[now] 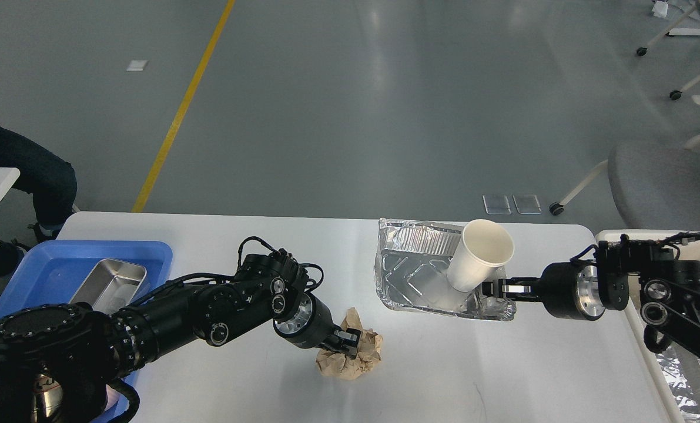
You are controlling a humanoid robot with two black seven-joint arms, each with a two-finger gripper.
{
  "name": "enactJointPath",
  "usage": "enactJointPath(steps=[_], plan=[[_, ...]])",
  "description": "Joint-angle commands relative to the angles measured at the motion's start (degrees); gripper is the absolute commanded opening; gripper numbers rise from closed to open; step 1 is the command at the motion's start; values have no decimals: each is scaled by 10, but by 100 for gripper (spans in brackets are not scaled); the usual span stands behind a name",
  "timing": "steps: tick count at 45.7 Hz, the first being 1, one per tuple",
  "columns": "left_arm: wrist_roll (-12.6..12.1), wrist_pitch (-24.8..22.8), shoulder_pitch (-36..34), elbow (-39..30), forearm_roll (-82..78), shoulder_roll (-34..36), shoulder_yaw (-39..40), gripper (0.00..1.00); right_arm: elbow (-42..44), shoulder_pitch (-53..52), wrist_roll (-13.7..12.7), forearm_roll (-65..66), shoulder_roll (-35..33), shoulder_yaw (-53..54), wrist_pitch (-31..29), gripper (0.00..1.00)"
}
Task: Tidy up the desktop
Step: 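Grasp the crumpled paper with the left gripper and lift it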
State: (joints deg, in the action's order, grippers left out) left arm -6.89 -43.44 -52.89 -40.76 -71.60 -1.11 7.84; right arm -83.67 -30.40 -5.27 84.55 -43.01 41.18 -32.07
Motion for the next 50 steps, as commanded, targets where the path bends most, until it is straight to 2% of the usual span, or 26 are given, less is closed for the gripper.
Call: enactJointPath(steps=[1, 3, 12, 23, 29, 35, 40, 44, 50], plan=[[2, 1, -2, -1, -5, 0, -9, 6, 0, 1, 0, 0, -1, 0, 0, 0], [3, 1, -3, -1, -5, 1, -10, 1, 0, 1, 0, 0, 0, 0, 0, 0], [6, 1, -11, -2, -4, 10, -7, 0, 0, 1, 0, 0, -1, 0, 0, 0], [7, 0, -25, -24, 4, 69, 11, 0, 0, 6, 0, 0, -1, 0, 0, 0], [11, -7, -27, -75, 6, 149, 33, 0, 1, 7, 0, 0, -1, 0, 0, 0], [33, -17, -25, -157, 7, 257, 43, 0, 2, 6, 0, 0, -1, 0, -2, 0], [52, -46, -23, -221, 7, 355, 50, 0, 3, 0, 0, 0, -1, 0, -3, 0], [56, -65, -19, -258, 8, 430, 72, 0, 3, -1, 0, 0, -1, 0, -3, 0], [72, -112, -22, -282, 35, 512, 145, 0, 3, -1, 0, 0, -2, 0, -3, 0]])
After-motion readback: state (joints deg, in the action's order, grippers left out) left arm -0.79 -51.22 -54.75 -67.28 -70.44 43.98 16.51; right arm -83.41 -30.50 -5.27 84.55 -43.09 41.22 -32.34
